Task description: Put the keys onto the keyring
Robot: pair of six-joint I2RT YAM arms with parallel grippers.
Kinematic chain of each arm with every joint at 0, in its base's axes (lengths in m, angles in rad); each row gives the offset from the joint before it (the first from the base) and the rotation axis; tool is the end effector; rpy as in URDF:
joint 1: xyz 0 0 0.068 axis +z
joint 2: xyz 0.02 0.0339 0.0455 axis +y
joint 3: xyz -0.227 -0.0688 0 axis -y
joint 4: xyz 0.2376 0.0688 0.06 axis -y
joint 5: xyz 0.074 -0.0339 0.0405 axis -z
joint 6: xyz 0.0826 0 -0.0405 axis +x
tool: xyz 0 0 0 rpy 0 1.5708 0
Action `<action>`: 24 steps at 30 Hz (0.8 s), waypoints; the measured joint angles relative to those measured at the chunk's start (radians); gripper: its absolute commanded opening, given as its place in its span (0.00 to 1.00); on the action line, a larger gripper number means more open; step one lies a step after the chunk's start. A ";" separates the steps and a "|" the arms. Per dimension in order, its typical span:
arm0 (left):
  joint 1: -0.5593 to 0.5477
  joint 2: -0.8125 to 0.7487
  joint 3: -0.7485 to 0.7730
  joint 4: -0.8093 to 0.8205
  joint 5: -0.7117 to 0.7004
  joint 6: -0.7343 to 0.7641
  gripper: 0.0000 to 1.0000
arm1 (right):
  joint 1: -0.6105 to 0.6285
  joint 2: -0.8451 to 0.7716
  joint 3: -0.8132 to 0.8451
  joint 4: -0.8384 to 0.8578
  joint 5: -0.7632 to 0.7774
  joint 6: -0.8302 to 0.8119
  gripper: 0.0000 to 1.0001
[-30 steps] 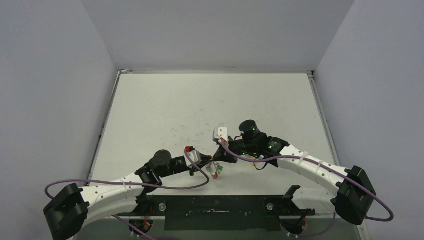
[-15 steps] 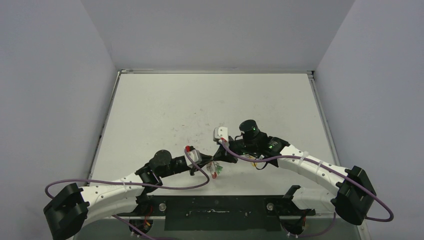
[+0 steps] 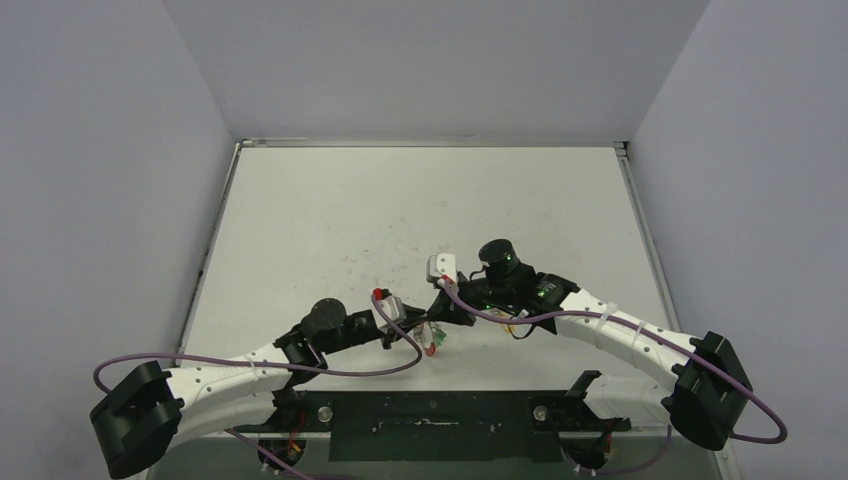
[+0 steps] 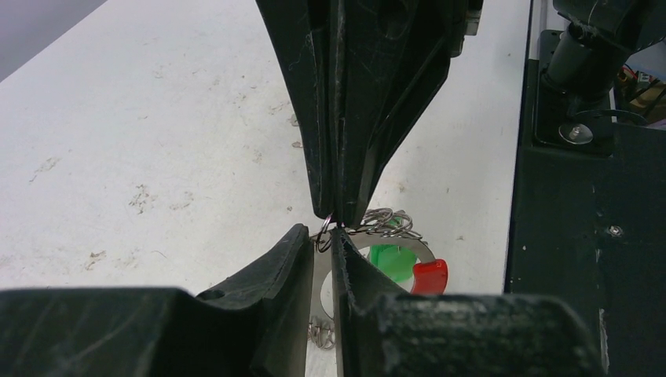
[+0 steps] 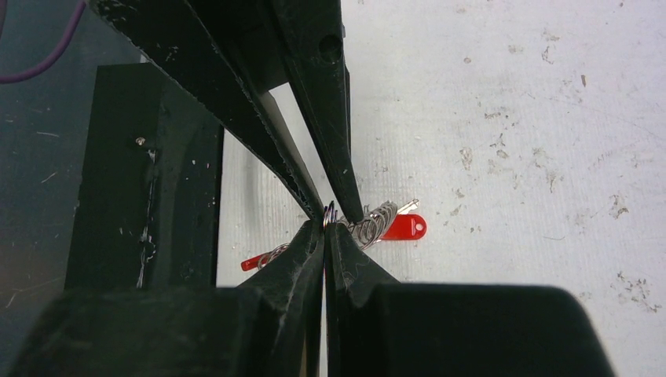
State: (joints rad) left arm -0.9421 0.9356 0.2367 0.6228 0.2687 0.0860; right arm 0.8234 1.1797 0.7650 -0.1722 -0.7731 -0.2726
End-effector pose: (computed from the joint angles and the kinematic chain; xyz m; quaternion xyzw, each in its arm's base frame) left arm 0.1346 -0.2224 0.1776 0.4367 0.5882 -0.3690 0.5720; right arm 0.1521 0.2489 0.2088 -0.5773 0.6041 0.4387 0.3306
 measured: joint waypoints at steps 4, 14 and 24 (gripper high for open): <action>-0.002 0.000 0.000 0.002 0.003 -0.003 0.00 | 0.000 0.000 0.000 0.002 0.002 -0.004 0.00; -0.002 -0.001 -0.001 0.002 0.020 -0.003 0.00 | -0.005 0.000 0.000 0.001 0.003 -0.007 0.00; -0.003 -0.008 -0.005 0.016 0.019 -0.003 0.10 | -0.005 -0.002 0.000 0.008 0.002 -0.002 0.00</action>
State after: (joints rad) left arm -0.9447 0.9276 0.2317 0.6392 0.2878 0.0830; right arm 0.8188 1.1778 0.7650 -0.1638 -0.7708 -0.2745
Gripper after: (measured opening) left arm 0.100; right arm 0.031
